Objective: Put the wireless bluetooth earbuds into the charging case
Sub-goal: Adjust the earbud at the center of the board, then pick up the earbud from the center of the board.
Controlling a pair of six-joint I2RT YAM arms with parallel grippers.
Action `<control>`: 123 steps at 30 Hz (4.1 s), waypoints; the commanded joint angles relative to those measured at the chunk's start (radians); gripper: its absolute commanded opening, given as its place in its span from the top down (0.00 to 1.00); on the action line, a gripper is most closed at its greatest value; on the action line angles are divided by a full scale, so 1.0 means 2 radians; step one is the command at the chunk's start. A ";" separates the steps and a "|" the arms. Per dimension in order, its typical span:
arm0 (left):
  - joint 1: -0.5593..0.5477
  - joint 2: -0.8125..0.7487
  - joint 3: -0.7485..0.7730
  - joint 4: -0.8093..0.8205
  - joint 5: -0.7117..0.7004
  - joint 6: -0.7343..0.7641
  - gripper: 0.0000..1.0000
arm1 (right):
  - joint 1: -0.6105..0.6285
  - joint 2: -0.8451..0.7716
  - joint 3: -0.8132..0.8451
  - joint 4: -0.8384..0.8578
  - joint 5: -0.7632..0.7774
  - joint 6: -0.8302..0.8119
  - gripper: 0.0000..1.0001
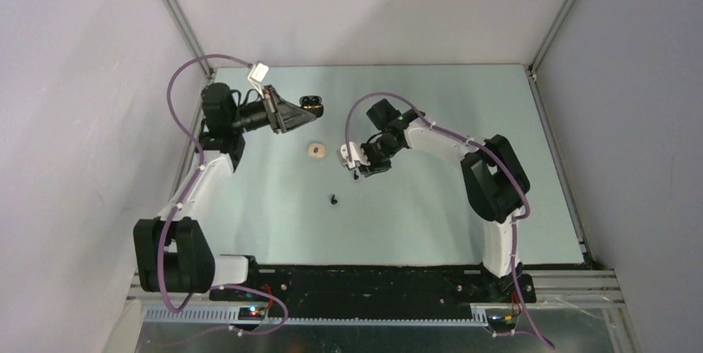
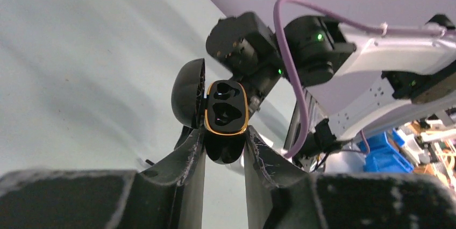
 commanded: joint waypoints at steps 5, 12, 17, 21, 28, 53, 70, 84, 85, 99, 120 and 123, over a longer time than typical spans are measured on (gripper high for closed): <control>0.006 -0.042 -0.023 0.121 -0.022 -0.094 1.00 | 0.019 0.028 0.035 0.001 0.025 -0.095 0.64; 0.009 -0.054 -0.035 0.122 -0.010 -0.087 1.00 | 0.030 0.048 0.043 0.002 0.045 -0.140 0.59; 0.010 -0.058 -0.040 0.121 -0.011 -0.087 1.00 | 0.031 0.068 0.060 -0.013 0.055 -0.159 0.57; 0.010 -0.060 -0.043 0.122 -0.011 -0.087 1.00 | 0.032 0.073 0.064 -0.013 0.057 -0.165 0.56; 0.011 -0.059 -0.049 0.122 -0.012 -0.087 1.00 | 0.038 0.081 0.064 -0.020 0.059 -0.176 0.56; 0.011 -0.051 -0.052 0.121 -0.008 -0.091 1.00 | 0.022 0.120 0.166 -0.163 -0.009 -0.017 0.86; 0.011 -0.003 -0.019 0.122 -0.010 -0.088 1.00 | -0.119 0.000 -0.089 0.023 -0.093 0.522 0.86; 0.011 -0.014 -0.020 0.122 -0.007 -0.086 1.00 | -0.127 0.008 -0.092 0.028 0.024 0.539 0.61; 0.011 -0.018 -0.022 0.121 -0.007 -0.086 1.00 | -0.129 0.008 -0.090 0.023 0.025 0.533 0.61; 0.011 -0.037 -0.045 0.119 -0.008 -0.082 1.00 | -0.119 -0.076 -0.046 -0.092 -0.059 0.152 0.63; 0.011 -0.045 -0.050 0.114 -0.006 -0.077 1.00 | -0.043 -0.006 -0.036 -0.082 0.037 -0.027 0.62; 0.011 -0.044 -0.051 0.113 -0.007 -0.077 1.00 | -0.042 0.000 -0.034 -0.083 0.041 -0.021 0.62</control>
